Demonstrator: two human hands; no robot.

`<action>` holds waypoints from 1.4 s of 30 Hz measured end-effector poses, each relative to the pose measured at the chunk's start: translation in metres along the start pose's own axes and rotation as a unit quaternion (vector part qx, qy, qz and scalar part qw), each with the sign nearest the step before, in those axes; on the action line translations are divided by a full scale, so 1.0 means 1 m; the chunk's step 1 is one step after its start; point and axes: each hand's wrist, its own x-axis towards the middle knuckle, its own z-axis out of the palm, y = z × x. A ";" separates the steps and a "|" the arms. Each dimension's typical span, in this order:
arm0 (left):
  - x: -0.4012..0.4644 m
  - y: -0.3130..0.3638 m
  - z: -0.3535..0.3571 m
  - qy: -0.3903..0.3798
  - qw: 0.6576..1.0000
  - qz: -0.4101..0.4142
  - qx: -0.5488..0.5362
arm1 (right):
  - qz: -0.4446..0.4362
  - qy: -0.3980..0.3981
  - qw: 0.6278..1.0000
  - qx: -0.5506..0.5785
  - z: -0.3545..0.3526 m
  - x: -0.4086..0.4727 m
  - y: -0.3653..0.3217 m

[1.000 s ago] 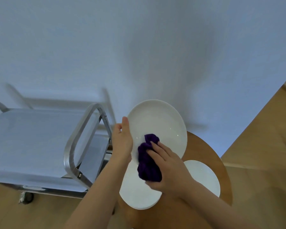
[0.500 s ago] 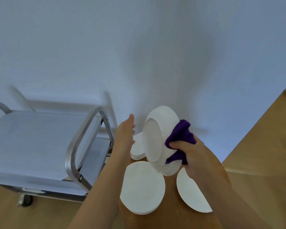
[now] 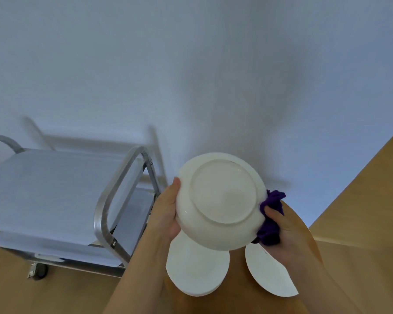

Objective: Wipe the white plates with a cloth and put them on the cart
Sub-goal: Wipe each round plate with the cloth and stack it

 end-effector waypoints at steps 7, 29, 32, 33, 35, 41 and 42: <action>-0.019 0.016 0.032 0.003 0.949 0.124 0.291 | -0.077 0.153 0.963 -0.209 0.016 0.038 -0.001; -0.044 0.052 0.051 -0.013 0.902 0.215 0.375 | -0.235 -0.026 0.911 -0.338 0.065 0.041 -0.041; -0.046 0.055 0.057 0.006 0.928 0.226 0.295 | -0.224 -0.025 0.940 -0.256 0.062 0.036 -0.039; -0.044 0.054 0.058 0.016 0.936 0.226 0.268 | -0.225 -0.015 0.944 -0.241 0.061 0.035 -0.036; -0.040 0.050 0.063 0.042 0.956 0.217 0.192 | -0.227 0.010 0.945 -0.234 0.059 0.030 -0.026; -0.020 0.027 0.080 0.168 0.966 0.184 0.063 | -0.330 0.049 0.874 -0.354 0.070 0.004 0.022; -0.019 0.023 0.083 0.178 0.966 0.176 0.061 | -0.334 0.052 0.865 -0.372 0.073 0.001 0.030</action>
